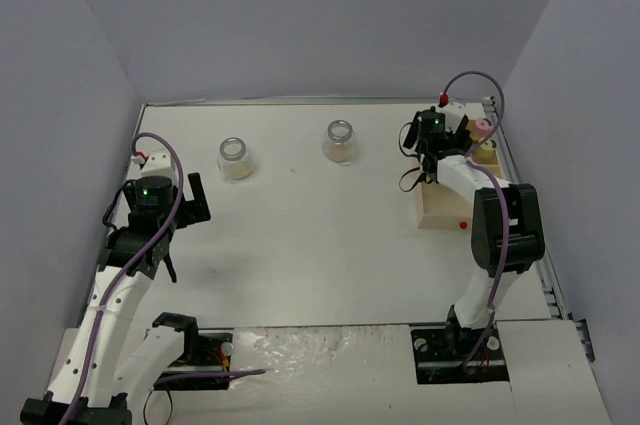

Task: Organize the condiment bottles

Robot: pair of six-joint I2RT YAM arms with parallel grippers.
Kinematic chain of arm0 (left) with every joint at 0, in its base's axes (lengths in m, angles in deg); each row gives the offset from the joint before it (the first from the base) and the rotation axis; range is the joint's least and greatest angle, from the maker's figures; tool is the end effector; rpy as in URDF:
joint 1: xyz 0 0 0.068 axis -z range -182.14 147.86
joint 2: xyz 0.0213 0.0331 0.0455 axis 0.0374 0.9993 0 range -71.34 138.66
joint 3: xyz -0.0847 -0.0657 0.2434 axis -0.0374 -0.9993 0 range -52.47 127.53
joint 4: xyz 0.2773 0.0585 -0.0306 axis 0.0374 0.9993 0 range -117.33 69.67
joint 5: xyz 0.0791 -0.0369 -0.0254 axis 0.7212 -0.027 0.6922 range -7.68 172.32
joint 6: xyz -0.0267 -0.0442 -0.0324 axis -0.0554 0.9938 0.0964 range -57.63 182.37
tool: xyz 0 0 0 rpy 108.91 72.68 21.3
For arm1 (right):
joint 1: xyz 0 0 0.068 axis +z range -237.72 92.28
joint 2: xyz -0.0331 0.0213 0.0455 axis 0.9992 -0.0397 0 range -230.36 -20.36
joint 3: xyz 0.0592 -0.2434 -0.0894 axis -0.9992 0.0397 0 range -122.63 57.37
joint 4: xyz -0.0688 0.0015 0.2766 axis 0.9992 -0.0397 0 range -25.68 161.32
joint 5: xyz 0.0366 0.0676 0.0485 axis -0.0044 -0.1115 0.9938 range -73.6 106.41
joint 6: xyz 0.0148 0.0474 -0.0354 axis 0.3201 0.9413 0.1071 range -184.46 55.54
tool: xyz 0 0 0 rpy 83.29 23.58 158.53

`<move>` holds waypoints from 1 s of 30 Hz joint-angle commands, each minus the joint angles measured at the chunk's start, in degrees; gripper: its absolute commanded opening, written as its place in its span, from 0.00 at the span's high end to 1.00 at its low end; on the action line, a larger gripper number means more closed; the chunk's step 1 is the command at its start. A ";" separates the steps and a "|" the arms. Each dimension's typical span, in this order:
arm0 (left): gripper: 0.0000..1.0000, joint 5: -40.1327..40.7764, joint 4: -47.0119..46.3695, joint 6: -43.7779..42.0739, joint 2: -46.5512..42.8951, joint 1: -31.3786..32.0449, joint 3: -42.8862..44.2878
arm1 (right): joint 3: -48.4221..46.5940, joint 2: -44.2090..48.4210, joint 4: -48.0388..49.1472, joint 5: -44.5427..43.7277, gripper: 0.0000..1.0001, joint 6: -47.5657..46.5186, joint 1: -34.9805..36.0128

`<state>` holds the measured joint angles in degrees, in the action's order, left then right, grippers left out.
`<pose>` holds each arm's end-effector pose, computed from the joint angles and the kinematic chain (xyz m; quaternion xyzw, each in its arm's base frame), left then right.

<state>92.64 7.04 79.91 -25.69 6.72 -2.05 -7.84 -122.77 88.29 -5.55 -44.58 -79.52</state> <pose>0.2067 -0.0240 0.3207 -0.1102 0.8549 -0.0388 0.5055 0.4335 0.0453 0.2087 0.1902 0.7901 -0.0153 0.5826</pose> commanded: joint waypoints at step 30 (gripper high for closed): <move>0.03 -0.30 -2.51 -0.75 1.16 -0.25 1.83 | -29.86 -12.06 -9.15 55.76 0.00 -38.34 9.73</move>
<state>92.24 7.07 79.71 -24.89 6.72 -2.05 -32.17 -132.83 76.54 43.47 -77.63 -68.38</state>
